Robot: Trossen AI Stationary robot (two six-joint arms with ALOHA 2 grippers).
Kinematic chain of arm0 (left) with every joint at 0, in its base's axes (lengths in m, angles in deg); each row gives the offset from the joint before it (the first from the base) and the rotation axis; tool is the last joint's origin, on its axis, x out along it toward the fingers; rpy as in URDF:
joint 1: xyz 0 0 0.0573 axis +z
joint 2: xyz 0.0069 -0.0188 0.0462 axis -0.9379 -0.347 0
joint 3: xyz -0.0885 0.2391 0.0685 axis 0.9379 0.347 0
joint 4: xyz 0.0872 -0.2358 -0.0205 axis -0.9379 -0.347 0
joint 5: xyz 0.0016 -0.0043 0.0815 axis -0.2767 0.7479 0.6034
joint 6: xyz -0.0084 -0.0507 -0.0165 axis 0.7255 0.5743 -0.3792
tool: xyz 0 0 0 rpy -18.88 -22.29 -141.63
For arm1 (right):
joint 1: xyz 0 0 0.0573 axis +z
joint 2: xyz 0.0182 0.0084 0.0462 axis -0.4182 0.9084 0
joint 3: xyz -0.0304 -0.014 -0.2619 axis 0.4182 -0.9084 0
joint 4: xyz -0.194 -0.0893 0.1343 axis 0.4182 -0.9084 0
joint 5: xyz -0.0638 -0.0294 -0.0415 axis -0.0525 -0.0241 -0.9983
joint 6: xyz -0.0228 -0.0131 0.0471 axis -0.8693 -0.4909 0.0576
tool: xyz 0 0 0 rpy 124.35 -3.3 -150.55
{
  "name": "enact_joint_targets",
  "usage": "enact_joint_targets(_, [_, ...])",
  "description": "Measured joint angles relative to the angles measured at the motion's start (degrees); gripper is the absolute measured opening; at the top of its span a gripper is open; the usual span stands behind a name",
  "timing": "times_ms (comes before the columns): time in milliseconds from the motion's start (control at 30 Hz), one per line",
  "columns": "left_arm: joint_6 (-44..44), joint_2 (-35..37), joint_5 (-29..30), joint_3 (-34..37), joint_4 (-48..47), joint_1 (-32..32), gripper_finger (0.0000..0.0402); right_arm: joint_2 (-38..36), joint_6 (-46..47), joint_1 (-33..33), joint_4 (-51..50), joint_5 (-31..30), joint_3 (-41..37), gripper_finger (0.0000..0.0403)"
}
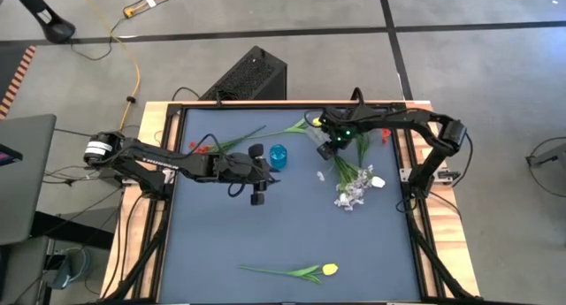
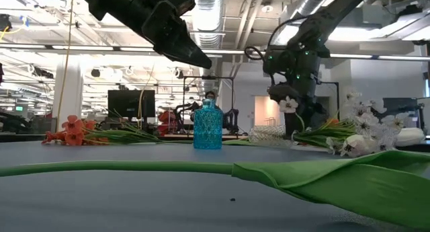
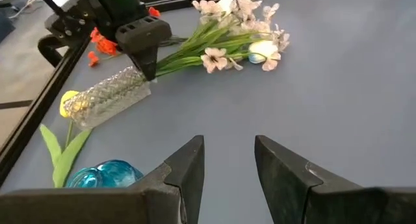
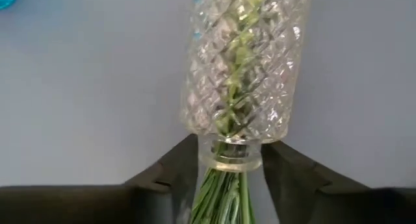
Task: Sort flowers into vase by color
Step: Put the white tulip into the transparent vase
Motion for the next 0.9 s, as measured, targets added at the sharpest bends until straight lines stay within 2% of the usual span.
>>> enact_joint_targets(167, [0.78, 0.0, -0.22, 0.0, -0.1, -0.06, 0.0125, -0.22, -0.02, 0.02, -0.45, 0.0, 0.29, 0.0106])
enact_joint_targets(233, [1.25, 0.0, -0.5, 0.0, -0.5, -0.04, 0.0125, -0.22, -0.39, 0.04, -0.14, 0.0, 0.33, 0.0093])
enact_joint_targets(333, [1.67, 0.0, -1.6, 0.0, -1.4, -0.11, 0.0125, -0.21, -0.84, 0.13, 0.56, -0.04, 0.33, 0.0094])
enact_joint_targets(467, [1.69, 0.0, -1.75, 0.0, -1.77, -0.45, 0.0125, -0.15, -2.14, 0.13, 0.6, -0.07, 0.29, 0.013])
enact_joint_targets(767, [1.62, 0.0, -1.73, 0.0, -1.81, -0.68, 0.0125, 0.07, -2.29, 0.13, 0.45, -0.34, 0.07, 0.0259])
enact_joint_targets(900, [1.66, 0.0, -1.73, 0.0, -1.81, -0.68, 0.0125, 0.55, -2.6, 0.13, 1.76, -0.37, 0.07, 0.0286])
